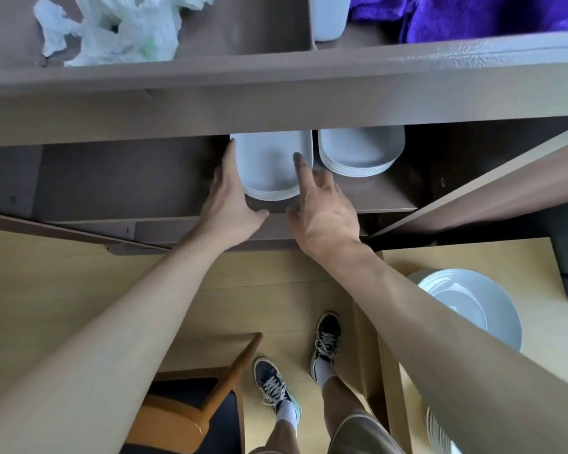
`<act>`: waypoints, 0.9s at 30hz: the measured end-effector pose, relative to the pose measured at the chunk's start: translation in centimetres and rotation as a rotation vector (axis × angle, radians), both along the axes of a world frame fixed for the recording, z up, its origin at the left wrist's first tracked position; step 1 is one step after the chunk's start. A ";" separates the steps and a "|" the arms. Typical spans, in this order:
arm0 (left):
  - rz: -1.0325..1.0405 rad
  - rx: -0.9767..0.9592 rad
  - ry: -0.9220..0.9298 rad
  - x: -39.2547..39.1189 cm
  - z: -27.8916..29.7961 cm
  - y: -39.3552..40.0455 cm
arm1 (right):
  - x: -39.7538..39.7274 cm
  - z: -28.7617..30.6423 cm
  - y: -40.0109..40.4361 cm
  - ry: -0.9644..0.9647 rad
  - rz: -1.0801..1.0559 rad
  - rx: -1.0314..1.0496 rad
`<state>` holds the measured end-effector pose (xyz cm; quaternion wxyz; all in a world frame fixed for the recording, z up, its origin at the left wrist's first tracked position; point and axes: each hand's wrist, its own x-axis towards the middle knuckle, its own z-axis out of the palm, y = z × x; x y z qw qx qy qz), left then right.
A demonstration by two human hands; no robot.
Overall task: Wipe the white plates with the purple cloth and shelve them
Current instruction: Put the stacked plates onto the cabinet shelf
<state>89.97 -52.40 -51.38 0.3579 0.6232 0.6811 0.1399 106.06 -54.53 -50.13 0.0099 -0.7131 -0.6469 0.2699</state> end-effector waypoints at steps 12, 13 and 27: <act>-0.038 0.133 0.163 0.4 -1.6 5.1 | -0.2 -1.4 2.6 -0.158 0.076 0.060; -0.034 0.127 0.164 0.4 -1.4 5.3 | -0.4 -1.3 2.6 -0.157 0.080 0.053; -0.167 0.069 -0.004 1.8 0.9 -18.0 | 4.0 1.7 -17.6 -0.074 -0.195 0.013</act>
